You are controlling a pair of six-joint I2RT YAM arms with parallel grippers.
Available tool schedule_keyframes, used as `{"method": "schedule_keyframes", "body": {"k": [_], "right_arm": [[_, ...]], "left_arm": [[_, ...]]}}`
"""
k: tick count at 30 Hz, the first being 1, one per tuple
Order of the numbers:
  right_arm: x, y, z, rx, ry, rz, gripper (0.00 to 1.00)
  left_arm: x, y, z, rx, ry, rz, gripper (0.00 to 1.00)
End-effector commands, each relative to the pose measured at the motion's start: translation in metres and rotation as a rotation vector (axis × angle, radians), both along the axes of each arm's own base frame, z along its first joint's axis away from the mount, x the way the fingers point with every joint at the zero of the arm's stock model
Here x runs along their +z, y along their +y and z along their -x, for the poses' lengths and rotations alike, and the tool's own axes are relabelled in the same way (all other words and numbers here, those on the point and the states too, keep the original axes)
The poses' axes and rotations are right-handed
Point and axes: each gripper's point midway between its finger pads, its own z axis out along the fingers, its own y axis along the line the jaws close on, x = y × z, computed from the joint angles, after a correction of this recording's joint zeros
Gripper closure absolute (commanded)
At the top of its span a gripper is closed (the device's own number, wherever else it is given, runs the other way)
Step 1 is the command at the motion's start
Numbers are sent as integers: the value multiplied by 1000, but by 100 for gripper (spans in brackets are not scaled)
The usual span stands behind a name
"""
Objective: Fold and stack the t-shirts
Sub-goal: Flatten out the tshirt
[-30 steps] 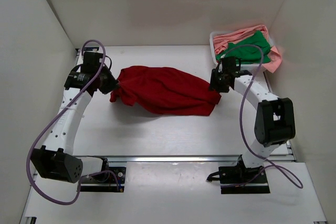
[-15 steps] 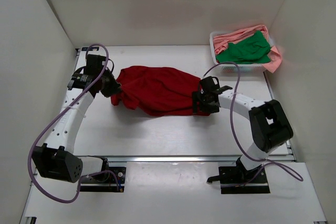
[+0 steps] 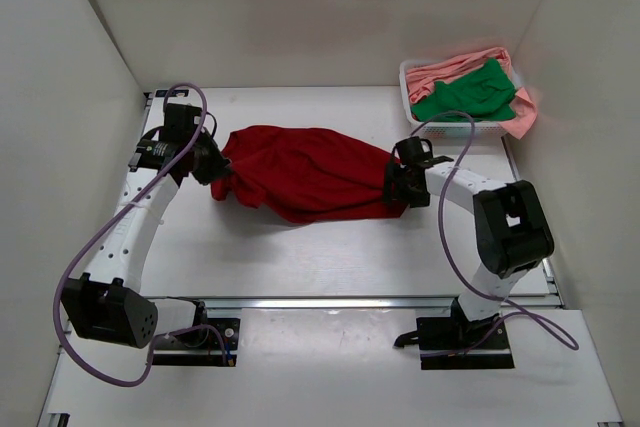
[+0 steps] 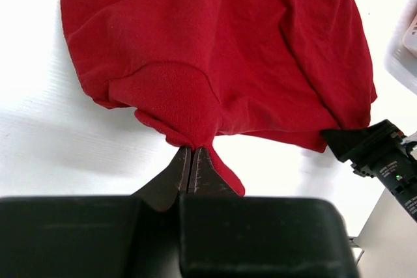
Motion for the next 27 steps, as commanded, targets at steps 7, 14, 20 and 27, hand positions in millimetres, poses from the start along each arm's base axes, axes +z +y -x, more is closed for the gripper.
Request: {"method": "schedule_keyframes", "body": {"k": [7, 14, 20, 27], "right_arm": [[6, -13, -16, -104, -31, -108, 34], [1, 16, -17, -16, 2, -263, 57], [39, 7, -12, 19, -35, -158, 100], [114, 18, 30, 171, -58, -244, 100]], "left_arm": [[8, -5, 0, -20, -37, 26, 100], [7, 1, 2, -4, -38, 21, 100], [14, 2, 2, -4, -61, 7, 100], [18, 9, 4, 15, -76, 9, 100]]}}
